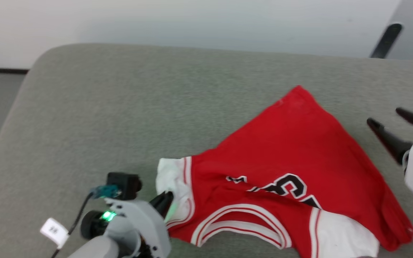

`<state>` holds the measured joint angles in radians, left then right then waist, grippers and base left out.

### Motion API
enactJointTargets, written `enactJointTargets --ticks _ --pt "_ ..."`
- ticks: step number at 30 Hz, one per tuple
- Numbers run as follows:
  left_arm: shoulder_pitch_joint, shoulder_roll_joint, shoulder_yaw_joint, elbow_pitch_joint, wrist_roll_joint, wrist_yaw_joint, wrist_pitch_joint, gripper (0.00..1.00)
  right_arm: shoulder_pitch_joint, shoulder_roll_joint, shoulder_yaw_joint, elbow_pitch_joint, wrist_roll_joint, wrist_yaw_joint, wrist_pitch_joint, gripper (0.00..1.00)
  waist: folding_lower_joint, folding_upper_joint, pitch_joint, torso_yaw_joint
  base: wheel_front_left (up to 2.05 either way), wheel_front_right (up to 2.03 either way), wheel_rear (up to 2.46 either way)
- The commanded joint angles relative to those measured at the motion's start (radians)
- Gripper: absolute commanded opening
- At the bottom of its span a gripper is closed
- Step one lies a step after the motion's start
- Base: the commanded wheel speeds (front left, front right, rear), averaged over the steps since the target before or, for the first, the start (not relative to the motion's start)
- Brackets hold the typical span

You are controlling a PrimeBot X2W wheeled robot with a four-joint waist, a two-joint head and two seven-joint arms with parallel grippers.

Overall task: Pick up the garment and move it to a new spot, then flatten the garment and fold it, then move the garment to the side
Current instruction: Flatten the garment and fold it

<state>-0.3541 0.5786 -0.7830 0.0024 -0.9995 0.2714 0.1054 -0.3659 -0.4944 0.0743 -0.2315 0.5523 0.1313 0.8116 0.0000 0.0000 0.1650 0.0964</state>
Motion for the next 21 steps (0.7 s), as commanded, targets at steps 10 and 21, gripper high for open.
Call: enactJointTargets --ticks 10,21 --pt "-0.125 -0.121 -0.063 0.068 0.044 -0.072 0.009 0.00 -0.271 -0.105 0.089 0.310 0.018 -0.001 0.051 1.00 0.0000 0.0000 0.117 0.225 0.00 0.00 0.00" --pt "-0.214 -0.215 -0.096 0.140 0.062 -0.132 -0.009 0.00 -0.496 -0.140 0.190 0.600 0.012 -0.001 0.130 1.00 0.0000 0.0000 0.242 0.329 0.00 0.00 0.00"
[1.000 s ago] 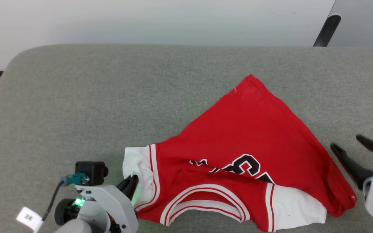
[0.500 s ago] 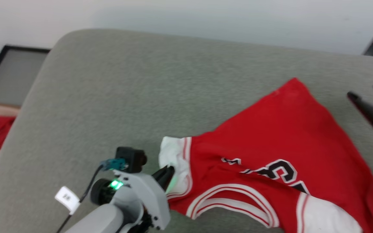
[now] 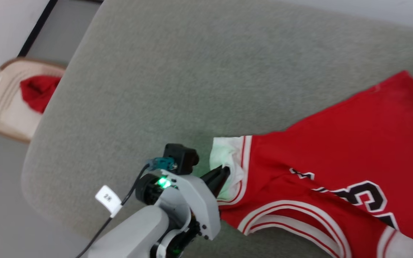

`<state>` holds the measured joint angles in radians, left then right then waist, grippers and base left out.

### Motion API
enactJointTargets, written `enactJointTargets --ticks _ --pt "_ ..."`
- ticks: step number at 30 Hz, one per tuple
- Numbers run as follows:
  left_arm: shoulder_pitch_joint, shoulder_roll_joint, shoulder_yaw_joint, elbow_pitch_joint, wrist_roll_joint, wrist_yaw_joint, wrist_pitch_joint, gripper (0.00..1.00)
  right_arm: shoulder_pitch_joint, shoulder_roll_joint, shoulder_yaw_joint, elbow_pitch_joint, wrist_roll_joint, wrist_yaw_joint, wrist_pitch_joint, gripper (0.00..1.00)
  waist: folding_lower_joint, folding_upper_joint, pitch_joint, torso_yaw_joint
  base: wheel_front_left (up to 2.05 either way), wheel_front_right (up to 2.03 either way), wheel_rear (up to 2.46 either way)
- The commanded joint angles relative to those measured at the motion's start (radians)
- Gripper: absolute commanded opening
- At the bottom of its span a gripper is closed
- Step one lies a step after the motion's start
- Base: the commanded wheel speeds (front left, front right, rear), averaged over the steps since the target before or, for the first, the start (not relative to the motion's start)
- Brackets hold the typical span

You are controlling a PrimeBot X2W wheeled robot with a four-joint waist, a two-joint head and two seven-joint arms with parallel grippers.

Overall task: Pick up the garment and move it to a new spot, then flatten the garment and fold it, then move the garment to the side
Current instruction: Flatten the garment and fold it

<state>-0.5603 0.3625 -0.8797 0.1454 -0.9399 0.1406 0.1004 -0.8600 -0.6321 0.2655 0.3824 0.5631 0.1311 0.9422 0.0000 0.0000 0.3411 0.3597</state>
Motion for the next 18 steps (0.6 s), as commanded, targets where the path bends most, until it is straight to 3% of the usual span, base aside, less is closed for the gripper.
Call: enactJointTargets --ticks 1,12,13,14,18 --pt "-0.015 -0.008 -0.002 0.005 0.004 -0.007 -0.007 0.00 -0.019 0.001 0.003 0.015 0.002 -0.001 0.000 1.00 0.0000 0.0000 0.075 0.073 0.00 0.00 0.00" --pt "-0.050 -0.058 -0.013 0.076 0.001 -0.042 -0.025 0.00 -0.076 0.074 0.050 0.318 -0.020 -0.001 0.147 1.00 0.0000 0.0000 0.117 0.108 0.00 0.00 0.00" --pt "-0.050 -0.058 -0.012 0.081 0.000 -0.042 -0.027 0.00 -0.073 0.082 0.049 0.342 -0.022 -0.001 0.171 0.41 0.0000 0.0000 0.117 0.107 0.00 0.00 0.00" --pt "-0.050 -0.058 -0.011 0.084 -0.001 -0.042 -0.029 0.00 -0.074 0.086 0.046 0.361 -0.026 -0.001 0.191 0.00 0.0000 0.0000 0.117 0.107 0.00 0.00 0.00" --pt "-0.046 -0.052 -0.007 0.094 -0.006 -0.040 -0.032 0.00 -0.102 0.085 0.038 0.389 -0.051 -0.001 0.221 0.00 0.0000 0.0000 0.111 0.098 0.00 0.00 0.00"
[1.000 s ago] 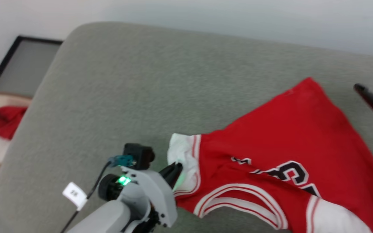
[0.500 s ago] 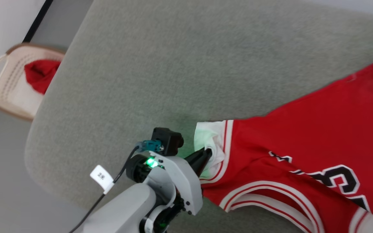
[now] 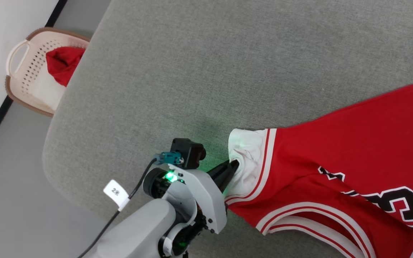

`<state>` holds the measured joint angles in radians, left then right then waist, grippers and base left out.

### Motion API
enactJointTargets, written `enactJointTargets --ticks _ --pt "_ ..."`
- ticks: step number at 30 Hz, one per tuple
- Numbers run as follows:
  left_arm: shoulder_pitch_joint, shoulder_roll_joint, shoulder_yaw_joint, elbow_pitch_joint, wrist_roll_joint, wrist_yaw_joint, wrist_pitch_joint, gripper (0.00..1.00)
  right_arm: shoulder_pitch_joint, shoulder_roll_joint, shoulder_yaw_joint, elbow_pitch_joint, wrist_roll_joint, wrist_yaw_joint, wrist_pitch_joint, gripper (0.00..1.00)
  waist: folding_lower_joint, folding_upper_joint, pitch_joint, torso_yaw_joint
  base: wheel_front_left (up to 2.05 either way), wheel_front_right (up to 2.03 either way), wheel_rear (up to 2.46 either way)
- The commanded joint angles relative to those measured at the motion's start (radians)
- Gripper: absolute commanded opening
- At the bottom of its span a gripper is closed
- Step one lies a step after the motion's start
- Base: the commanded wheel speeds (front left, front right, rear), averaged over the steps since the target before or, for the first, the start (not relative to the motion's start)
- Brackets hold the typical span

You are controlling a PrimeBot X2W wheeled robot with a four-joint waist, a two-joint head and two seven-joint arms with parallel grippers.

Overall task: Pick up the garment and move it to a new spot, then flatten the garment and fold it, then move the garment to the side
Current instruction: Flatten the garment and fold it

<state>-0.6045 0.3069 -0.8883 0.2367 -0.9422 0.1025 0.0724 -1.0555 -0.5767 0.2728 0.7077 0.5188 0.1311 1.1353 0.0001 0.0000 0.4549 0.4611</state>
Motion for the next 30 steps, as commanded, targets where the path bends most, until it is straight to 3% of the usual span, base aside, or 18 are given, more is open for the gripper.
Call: enactJointTargets --ticks 1,13,25,30 --pt "-0.001 0.005 0.003 0.004 -0.005 -0.001 -0.003 0.00 0.083 0.026 0.024 0.067 -0.012 -0.001 0.023 0.00 -0.0001 0.0000 -0.006 -0.007 0.00 0.00 0.00" --pt "-0.001 0.043 0.017 0.004 -0.037 0.024 0.054 0.00 0.004 0.080 -0.006 0.042 -0.038 -0.001 -0.077 0.00 -0.0001 0.0000 -0.067 -0.084 0.00 0.00 0.00" --pt "-0.179 0.220 0.038 -0.074 -0.082 0.065 0.382 0.00 -0.039 0.147 0.036 -0.029 0.037 -0.001 -0.188 0.00 -0.0001 0.0000 -0.230 -0.216 0.00 0.00 0.00" --pt "-0.325 0.272 0.048 -0.014 -0.055 0.030 0.482 0.00 -0.067 0.167 0.053 -0.050 0.032 -0.001 -0.262 0.00 -0.0001 0.0000 -0.291 -0.283 0.00 0.00 0.00"
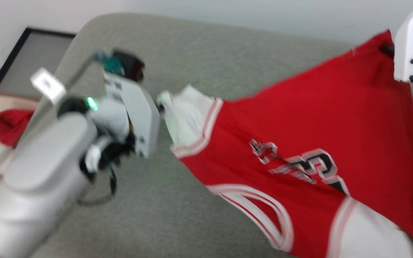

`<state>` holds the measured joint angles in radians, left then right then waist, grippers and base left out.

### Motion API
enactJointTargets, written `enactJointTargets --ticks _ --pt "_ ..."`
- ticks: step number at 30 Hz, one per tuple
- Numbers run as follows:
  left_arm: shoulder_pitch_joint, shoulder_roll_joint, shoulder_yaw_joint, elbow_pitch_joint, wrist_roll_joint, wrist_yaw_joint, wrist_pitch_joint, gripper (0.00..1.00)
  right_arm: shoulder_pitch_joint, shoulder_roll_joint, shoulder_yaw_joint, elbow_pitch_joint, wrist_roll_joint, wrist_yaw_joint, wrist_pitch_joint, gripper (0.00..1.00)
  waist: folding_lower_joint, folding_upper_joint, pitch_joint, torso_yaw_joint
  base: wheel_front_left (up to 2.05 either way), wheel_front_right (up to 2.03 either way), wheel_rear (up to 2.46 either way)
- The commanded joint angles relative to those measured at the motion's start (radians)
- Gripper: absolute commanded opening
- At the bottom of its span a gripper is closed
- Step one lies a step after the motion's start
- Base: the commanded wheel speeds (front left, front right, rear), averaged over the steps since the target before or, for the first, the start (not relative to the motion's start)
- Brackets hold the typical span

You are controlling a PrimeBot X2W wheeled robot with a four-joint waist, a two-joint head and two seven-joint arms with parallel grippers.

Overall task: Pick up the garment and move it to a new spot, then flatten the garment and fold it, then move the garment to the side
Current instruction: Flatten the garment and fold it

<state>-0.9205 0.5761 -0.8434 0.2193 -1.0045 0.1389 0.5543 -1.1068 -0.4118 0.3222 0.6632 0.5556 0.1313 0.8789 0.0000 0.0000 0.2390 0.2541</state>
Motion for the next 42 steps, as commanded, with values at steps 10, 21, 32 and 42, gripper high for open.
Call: enactJointTargets --ticks 10,21,32,42 --pt "-0.342 -0.037 0.014 0.319 0.113 -0.093 -0.010 0.00 -0.121 0.087 0.001 0.058 -0.109 -0.001 -0.257 0.00 0.0000 0.0000 -0.145 -0.206 0.00 0.00 0.00" --pt "-0.604 -0.083 0.024 0.620 0.208 -0.148 -0.165 0.00 -0.227 0.171 0.029 0.157 -0.131 -0.001 -0.451 0.00 0.0000 0.0000 -0.188 -0.317 0.00 0.00 0.00" --pt "-0.751 -0.109 0.023 0.769 0.244 -0.189 -0.267 0.00 -0.297 0.179 0.073 0.178 -0.068 -0.001 -0.513 0.00 0.0000 0.0000 -0.137 -0.360 0.00 0.00 0.00" --pt "-0.894 -0.096 -0.005 0.810 0.293 -0.232 -0.337 0.00 -0.380 0.169 0.086 0.181 -0.061 -0.001 -0.602 0.00 0.0000 0.0000 0.043 -0.383 0.00 0.00 0.00"
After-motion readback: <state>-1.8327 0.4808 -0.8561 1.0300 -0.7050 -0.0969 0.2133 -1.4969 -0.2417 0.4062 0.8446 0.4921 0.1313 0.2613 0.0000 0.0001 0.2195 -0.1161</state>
